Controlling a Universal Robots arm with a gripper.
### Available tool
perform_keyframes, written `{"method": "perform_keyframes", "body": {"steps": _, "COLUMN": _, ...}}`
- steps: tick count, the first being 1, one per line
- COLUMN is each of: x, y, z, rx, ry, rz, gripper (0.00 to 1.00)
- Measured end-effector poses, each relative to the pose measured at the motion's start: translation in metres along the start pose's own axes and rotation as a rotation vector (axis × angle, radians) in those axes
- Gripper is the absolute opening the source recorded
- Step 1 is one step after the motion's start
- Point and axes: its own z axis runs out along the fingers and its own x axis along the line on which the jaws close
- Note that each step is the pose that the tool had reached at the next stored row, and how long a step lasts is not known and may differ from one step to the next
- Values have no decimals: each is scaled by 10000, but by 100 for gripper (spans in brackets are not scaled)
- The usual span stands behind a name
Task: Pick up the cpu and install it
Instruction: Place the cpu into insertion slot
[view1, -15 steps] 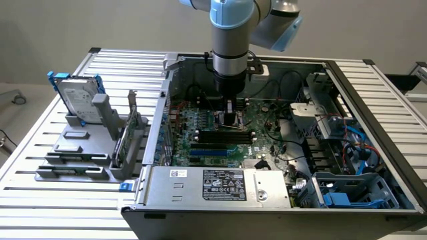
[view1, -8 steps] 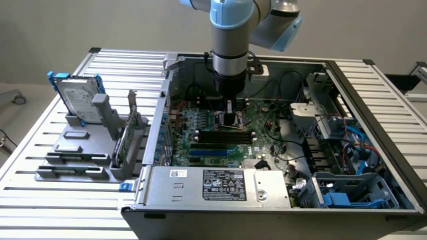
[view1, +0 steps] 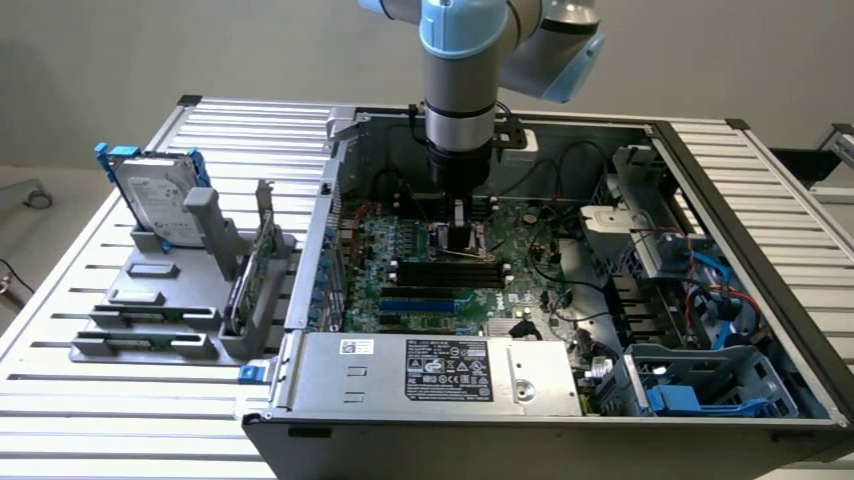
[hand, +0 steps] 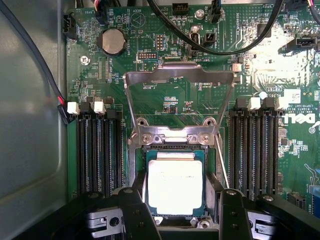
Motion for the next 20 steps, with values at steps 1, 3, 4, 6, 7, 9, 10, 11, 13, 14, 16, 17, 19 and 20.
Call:
{"method": "perform_keyframes", "body": {"steps": 1, "x": 0, "y": 0, "z": 0, "rx": 0, "ry": 2, "rz": 1, "gripper": 55}}
{"method": "perform_keyframes", "body": {"steps": 3, "x": 0, "y": 0, "z": 0, "rx": -2, "ry": 5, "rz": 0, "gripper": 55}}
{"method": "perform_keyframes", "body": {"steps": 4, "x": 0, "y": 0, "z": 1, "rx": -3, "ry": 7, "rz": 0, "gripper": 55}}
{"method": "perform_keyframes", "body": {"steps": 6, "x": 1, "y": 1, "z": 2, "rx": -4, "ry": 9, "rz": -1, "gripper": 55}}
{"method": "perform_keyframes", "body": {"steps": 7, "x": 3, "y": 1, "z": 4, "rx": -6, "ry": 20, "rz": 0, "gripper": 55}}
{"method": "perform_keyframes", "body": {"steps": 9, "x": 6, "y": 3, "z": 11, "rx": -17, "ry": 34, "rz": 1, "gripper": 56}}
{"method": "perform_keyframes", "body": {"steps": 10, "x": 5, "y": 3, "z": 10, "rx": -16, "ry": 29, "rz": 1, "gripper": 56}}
{"method": "perform_keyframes", "body": {"steps": 11, "x": 3, "y": 2, "z": 6, "rx": -11, "ry": 23, "rz": 0, "gripper": 60}}
{"method": "perform_keyframes", "body": {"steps": 13, "x": 2, "y": 2, "z": 0, "rx": -6, "ry": 14, "rz": 0, "gripper": 60}}
{"method": "perform_keyframes", "body": {"steps": 14, "x": 3, "y": 2, "z": -5, "rx": -7, "ry": 17, "rz": 0, "gripper": 60}}
{"method": "perform_keyframes", "body": {"steps": 16, "x": 2, "y": 3, "z": -23, "rx": -5, "ry": 11, "rz": 0, "gripper": 60}}
{"method": "perform_keyframes", "body": {"steps": 17, "x": 3, "y": 4, "z": -32, "rx": -6, "ry": 13, "rz": 1, "gripper": 60}}
{"method": "perform_keyframes", "body": {"steps": 19, "x": 3, "y": 6, "z": -58, "rx": -5, "ry": 11, "rz": 0, "gripper": 60}}
{"method": "perform_keyframes", "body": {"steps": 20, "x": 4, "y": 6, "z": -67, "rx": -4, "ry": 11, "rz": 0, "gripper": 60}}
